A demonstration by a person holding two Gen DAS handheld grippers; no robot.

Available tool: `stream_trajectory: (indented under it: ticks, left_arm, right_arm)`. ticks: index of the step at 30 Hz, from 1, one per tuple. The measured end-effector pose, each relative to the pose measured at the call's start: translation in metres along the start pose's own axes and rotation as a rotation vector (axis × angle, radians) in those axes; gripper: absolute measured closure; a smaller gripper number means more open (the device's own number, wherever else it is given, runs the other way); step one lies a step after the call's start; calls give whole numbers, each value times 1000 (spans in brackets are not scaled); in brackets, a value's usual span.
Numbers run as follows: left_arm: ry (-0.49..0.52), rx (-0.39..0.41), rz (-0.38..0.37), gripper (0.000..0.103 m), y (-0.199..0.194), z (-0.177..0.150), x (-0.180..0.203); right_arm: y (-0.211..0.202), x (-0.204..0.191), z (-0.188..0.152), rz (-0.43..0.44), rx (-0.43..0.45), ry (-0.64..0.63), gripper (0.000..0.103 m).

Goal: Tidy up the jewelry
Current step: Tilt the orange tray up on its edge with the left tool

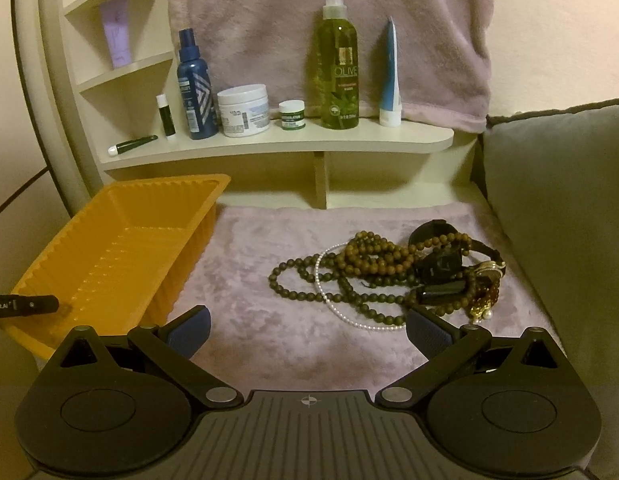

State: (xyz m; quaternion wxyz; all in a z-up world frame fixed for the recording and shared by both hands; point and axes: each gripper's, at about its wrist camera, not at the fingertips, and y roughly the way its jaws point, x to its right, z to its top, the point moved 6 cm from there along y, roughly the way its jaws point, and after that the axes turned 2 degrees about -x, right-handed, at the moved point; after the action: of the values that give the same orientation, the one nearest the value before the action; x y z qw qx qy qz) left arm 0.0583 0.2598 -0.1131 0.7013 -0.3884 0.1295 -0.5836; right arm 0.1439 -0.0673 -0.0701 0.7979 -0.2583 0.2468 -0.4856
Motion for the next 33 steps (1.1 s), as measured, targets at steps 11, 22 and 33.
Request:
stream_trajectory:
  ticks: [11,22,33]
  left_arm:
    - [46,37,77,98,-19,15,17]
    - [155,70,214,98,-36,24,69]
    - [235,79,303,98,-42,24,100]
  right_arm:
    - [-7,10,1,3,32,36,0]
    - [-18,48,-5,-17,102,78,0]
    - [-4,90,-9,-25,115,69,0]
